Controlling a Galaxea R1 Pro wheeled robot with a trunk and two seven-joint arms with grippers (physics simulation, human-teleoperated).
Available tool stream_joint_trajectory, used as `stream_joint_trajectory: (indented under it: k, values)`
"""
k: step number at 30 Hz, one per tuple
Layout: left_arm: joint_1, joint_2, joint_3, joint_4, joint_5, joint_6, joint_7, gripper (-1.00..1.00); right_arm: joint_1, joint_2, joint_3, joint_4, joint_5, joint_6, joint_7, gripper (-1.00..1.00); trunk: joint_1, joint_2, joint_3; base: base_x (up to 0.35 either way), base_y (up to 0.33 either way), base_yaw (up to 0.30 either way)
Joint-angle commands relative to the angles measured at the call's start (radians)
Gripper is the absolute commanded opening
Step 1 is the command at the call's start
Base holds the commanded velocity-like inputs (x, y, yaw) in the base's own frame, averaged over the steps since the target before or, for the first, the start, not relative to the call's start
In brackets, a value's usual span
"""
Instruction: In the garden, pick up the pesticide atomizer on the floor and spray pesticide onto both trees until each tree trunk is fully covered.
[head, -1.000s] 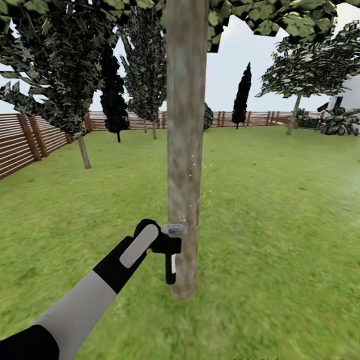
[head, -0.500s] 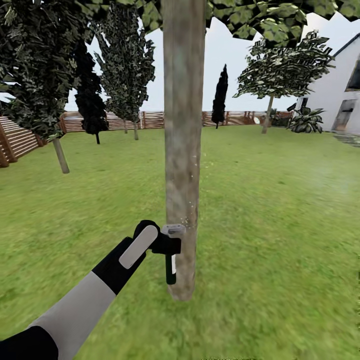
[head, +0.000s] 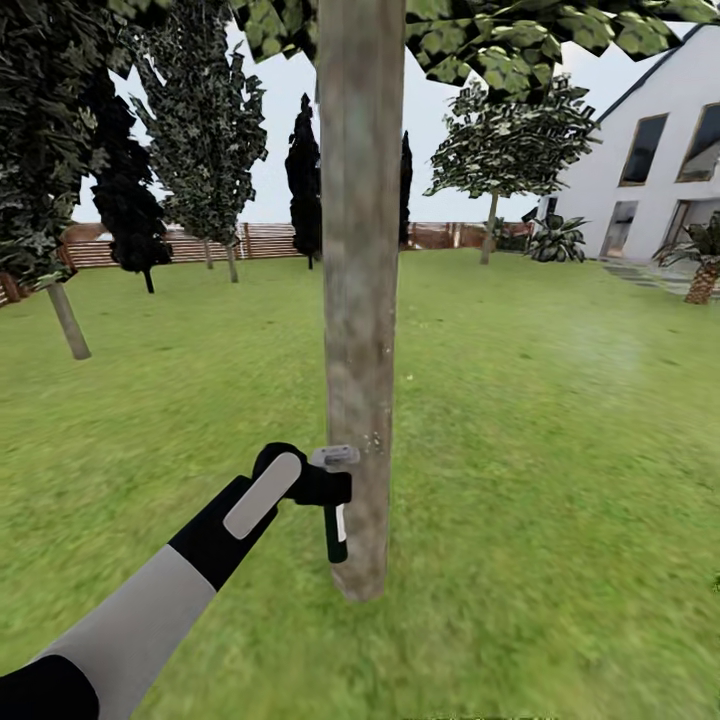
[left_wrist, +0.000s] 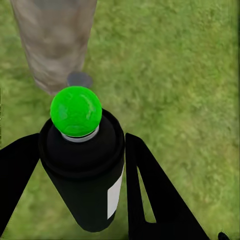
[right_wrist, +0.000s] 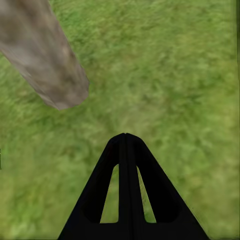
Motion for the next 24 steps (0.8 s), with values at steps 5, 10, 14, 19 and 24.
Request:
stream_joint_trajectory:
  k: [5,10,14,19,24]
  values:
    - [-0.001,0.003,-0.001,-0.001,0.011,-0.001,0.008,-1.0,-0.001,-0.001,0.007,0.0,-0.007,-0.004,-0.006,-1.0,0.001,-0.002,-0.002,0.0,0.35,-0.246]
    - [-0.001,0.003,-0.001,-0.002,0.011,-0.001,0.008,-1.0,-0.001,-0.001,0.007,0.0,-0.007,-0.004,-0.006,-1.0,0.001,-0.002,-0.002,0.0,0.35,-0.246]
    - [-0.001,0.004,-0.001,-0.002,0.011,-0.001,0.008,-1.0,-0.001,-0.001,0.007,0.0,-0.007,-0.004,-0.006,-1.0,0.001,-0.002,-0.002,0.0,0.349,-0.246]
    - [-0.001,0.004,-0.001,-0.004,0.011,-0.001,0.008,-1.0,-0.001,-0.001,0.007,0.0,-0.007,-0.005,-0.006,-1.0,0.001,-0.002,-0.002,0.0,0.349,-0.246]
    - [-0.001,0.005,-0.001,-0.004,0.011,-0.001,0.008,-1.0,-0.001,-0.001,0.007,0.0,-0.007,-0.004,-0.006,-1.0,0.001,-0.002,-0.002,0.0,0.349,-0.246]
